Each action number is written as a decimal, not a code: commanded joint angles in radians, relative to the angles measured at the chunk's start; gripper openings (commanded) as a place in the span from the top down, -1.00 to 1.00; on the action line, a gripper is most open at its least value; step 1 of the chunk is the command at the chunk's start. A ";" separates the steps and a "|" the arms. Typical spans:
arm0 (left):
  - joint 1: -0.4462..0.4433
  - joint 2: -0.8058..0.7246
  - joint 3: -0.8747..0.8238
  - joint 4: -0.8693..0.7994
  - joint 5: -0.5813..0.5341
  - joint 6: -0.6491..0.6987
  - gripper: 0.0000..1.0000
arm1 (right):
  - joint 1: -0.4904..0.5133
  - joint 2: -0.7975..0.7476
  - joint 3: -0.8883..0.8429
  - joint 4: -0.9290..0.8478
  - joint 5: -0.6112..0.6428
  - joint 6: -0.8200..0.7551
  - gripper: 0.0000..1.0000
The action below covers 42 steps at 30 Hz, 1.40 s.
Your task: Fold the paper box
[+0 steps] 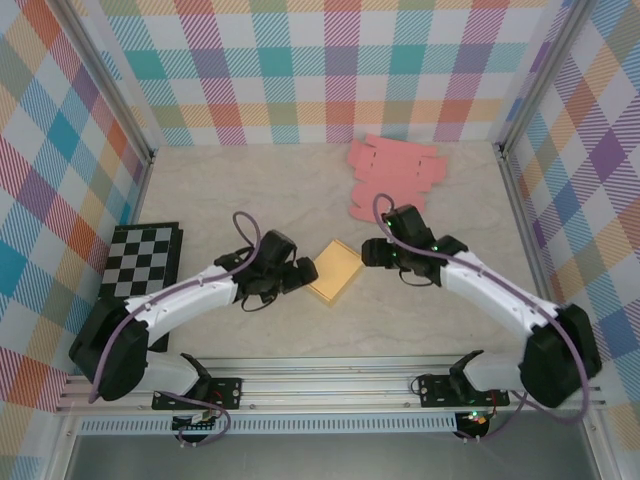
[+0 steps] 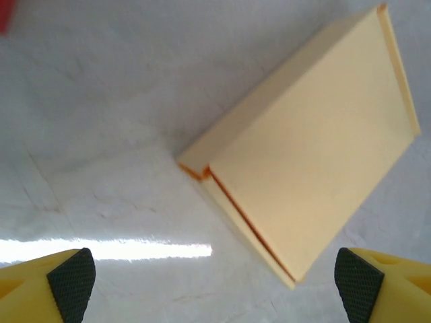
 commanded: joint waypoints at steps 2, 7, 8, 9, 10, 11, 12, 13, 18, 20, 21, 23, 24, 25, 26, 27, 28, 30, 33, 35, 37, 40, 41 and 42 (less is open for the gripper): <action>-0.034 0.037 -0.089 0.286 0.042 -0.175 -0.92 | -0.019 0.185 0.103 0.064 -0.175 -0.284 -0.27; -0.049 0.155 -0.075 0.448 0.051 -0.242 -0.91 | -0.043 0.376 0.216 0.050 -0.230 -0.375 -0.29; -0.053 0.172 -0.073 0.468 0.046 -0.251 -0.90 | -0.045 0.406 0.234 0.041 -0.244 -0.391 -0.29; -0.054 0.182 -0.072 0.475 0.039 -0.257 -0.88 | -0.047 0.424 0.246 0.039 -0.251 -0.404 -0.29; -0.053 0.193 -0.068 0.481 0.029 -0.257 -0.86 | -0.047 0.442 0.255 0.038 -0.252 -0.411 -0.30; -0.054 0.202 -0.061 0.475 0.019 -0.253 -0.84 | -0.047 0.457 0.263 0.034 -0.249 -0.416 -0.30; -0.054 0.211 -0.052 0.462 0.009 -0.246 -0.82 | -0.047 0.467 0.268 0.032 -0.245 -0.417 -0.30; -0.052 0.227 -0.040 0.453 0.002 -0.235 -0.79 | -0.047 0.477 0.272 0.029 -0.239 -0.418 -0.30; -0.044 0.323 0.012 0.479 0.024 -0.226 -0.53 | -0.054 0.504 0.270 0.034 -0.262 -0.400 -0.25; -0.034 0.360 0.041 0.488 0.035 -0.221 -0.47 | -0.060 0.504 0.257 0.046 -0.276 -0.376 -0.22; -0.028 0.374 0.057 0.483 0.037 -0.214 -0.46 | -0.065 0.500 0.248 0.055 -0.279 -0.360 -0.19; -0.005 0.405 0.104 0.464 0.042 -0.187 -0.45 | -0.081 0.487 0.227 0.081 -0.295 -0.321 -0.13; 0.009 0.421 0.132 0.449 0.045 -0.166 -0.45 | -0.089 0.482 0.218 0.095 -0.301 -0.301 -0.09; 0.025 0.444 0.168 0.420 0.051 -0.140 -0.45 | -0.098 0.478 0.212 0.112 -0.308 -0.278 -0.04; 0.043 0.470 0.211 0.394 0.057 -0.108 -0.45 | -0.106 0.478 0.211 0.127 -0.317 -0.254 0.01; 0.059 0.496 0.247 0.374 0.065 -0.080 -0.45 | -0.109 0.483 0.216 0.138 -0.324 -0.232 0.05; 0.076 0.528 0.286 0.352 0.073 -0.051 -0.45 | -0.111 0.493 0.228 0.147 -0.331 -0.214 0.06; 0.104 0.589 0.351 0.333 0.095 -0.013 -0.44 | -0.111 0.519 0.258 0.157 -0.341 -0.180 0.10; 0.159 0.678 0.453 0.300 0.124 0.039 -0.41 | -0.111 0.558 0.312 0.162 -0.312 -0.127 0.10; 0.199 0.736 0.539 0.262 0.136 0.093 -0.40 | -0.111 0.593 0.359 0.163 -0.286 -0.085 0.10; 0.232 0.787 0.637 0.202 0.141 0.154 -0.40 | -0.111 0.636 0.412 0.160 -0.282 -0.046 0.09; 0.280 0.861 0.785 0.110 0.153 0.228 -0.40 | -0.111 0.716 0.511 0.144 -0.291 -0.003 0.09; 0.296 0.885 0.831 0.068 0.160 0.245 -0.40 | -0.110 0.746 0.551 0.140 -0.300 0.007 0.09; 0.308 0.901 0.862 0.046 0.165 0.259 -0.40 | -0.108 0.771 0.582 0.140 -0.311 0.017 0.10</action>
